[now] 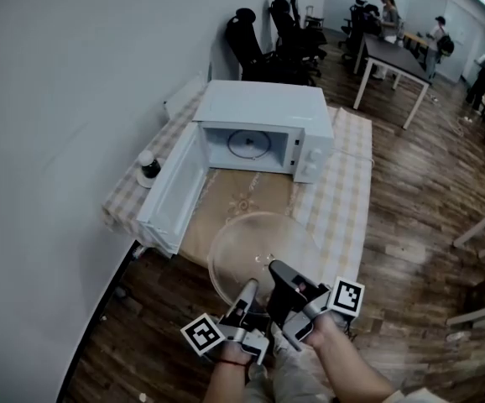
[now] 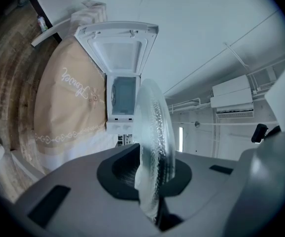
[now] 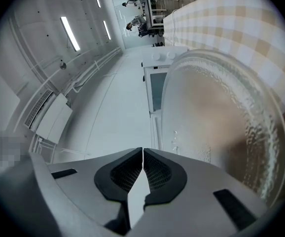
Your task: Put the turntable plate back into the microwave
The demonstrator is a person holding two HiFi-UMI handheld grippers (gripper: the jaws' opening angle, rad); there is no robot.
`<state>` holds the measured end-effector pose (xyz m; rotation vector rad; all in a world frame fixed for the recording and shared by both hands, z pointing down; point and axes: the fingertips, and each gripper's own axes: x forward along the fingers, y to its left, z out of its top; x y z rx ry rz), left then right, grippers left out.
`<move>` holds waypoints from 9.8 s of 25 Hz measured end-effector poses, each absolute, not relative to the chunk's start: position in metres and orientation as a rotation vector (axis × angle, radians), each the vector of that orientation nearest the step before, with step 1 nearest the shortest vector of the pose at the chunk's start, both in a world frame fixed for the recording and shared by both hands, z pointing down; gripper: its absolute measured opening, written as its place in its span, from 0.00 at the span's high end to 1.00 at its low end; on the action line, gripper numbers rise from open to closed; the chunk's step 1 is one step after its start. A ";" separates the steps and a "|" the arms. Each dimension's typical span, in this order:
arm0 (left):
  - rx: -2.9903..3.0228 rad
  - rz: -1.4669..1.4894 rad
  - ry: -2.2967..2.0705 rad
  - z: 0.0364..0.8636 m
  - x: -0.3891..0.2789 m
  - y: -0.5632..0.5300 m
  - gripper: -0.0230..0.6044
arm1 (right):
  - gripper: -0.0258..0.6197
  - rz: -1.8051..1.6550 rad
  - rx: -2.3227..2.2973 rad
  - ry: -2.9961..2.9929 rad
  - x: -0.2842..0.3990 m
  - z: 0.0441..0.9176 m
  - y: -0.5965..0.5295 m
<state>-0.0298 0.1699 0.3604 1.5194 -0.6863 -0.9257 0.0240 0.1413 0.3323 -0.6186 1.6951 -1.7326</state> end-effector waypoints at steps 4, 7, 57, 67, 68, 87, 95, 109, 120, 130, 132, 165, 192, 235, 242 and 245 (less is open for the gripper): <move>1.499 -0.925 -0.698 0.367 -0.029 0.147 0.92 | 0.91 -1.759 -0.619 1.686 0.024 0.341 0.115; 1.483 -0.936 -0.700 0.370 -0.029 0.130 0.92 | 0.91 -1.780 -0.622 1.683 0.023 0.344 0.094; 1.474 -0.984 -0.682 0.432 -0.061 -0.076 0.92 | 0.91 -1.860 -0.624 1.713 -0.012 0.398 -0.102; 1.481 -0.968 -0.687 0.441 -0.063 -0.098 0.92 | 0.91 -1.845 -0.622 1.706 -0.011 0.400 -0.112; 1.480 -0.968 -0.687 0.442 -0.063 -0.100 0.92 | 0.91 -1.845 -0.624 1.703 -0.011 0.400 -0.114; 1.488 -0.982 -0.665 0.448 -0.066 -0.166 0.92 | 0.91 -1.820 -0.622 1.710 -0.013 0.399 -0.143; 1.487 -0.980 -0.668 0.449 -0.069 -0.185 0.92 | 0.91 -1.818 -0.652 1.697 -0.007 0.403 -0.154; 1.503 -0.964 -0.684 0.443 -0.069 -0.213 0.92 | 0.91 -1.791 -0.881 1.681 0.029 0.420 -0.150; 1.494 -0.965 -0.688 0.445 -0.070 -0.233 0.92 | 0.87 -1.842 -0.930 1.614 0.031 0.442 -0.154; 1.494 -0.967 -0.678 0.440 -0.069 -0.235 0.92 | 0.80 -1.791 -0.938 1.637 0.025 0.449 -0.166; 1.491 -0.965 -0.680 0.441 -0.069 -0.235 0.92 | 0.80 -1.784 -0.927 1.635 0.025 0.450 -0.169; 1.502 -0.961 -0.678 0.441 -0.067 -0.246 0.91 | 0.87 -1.745 -0.844 1.596 0.007 0.459 -0.194; 1.615 -0.862 -0.664 0.429 -0.050 -0.241 0.83 | 0.86 -1.576 -0.823 1.669 0.016 0.448 -0.217; 1.721 -0.534 -0.559 0.450 -0.038 -0.248 0.87 | 0.82 -1.500 -0.827 1.605 0.013 0.458 -0.285; 1.721 -0.518 -0.604 0.450 -0.039 -0.249 0.87 | 0.84 -1.582 -0.856 1.580 0.006 0.471 -0.289; 1.712 -0.503 -0.627 0.453 -0.042 -0.249 0.87 | 0.84 -1.606 -0.887 1.559 0.007 0.476 -0.291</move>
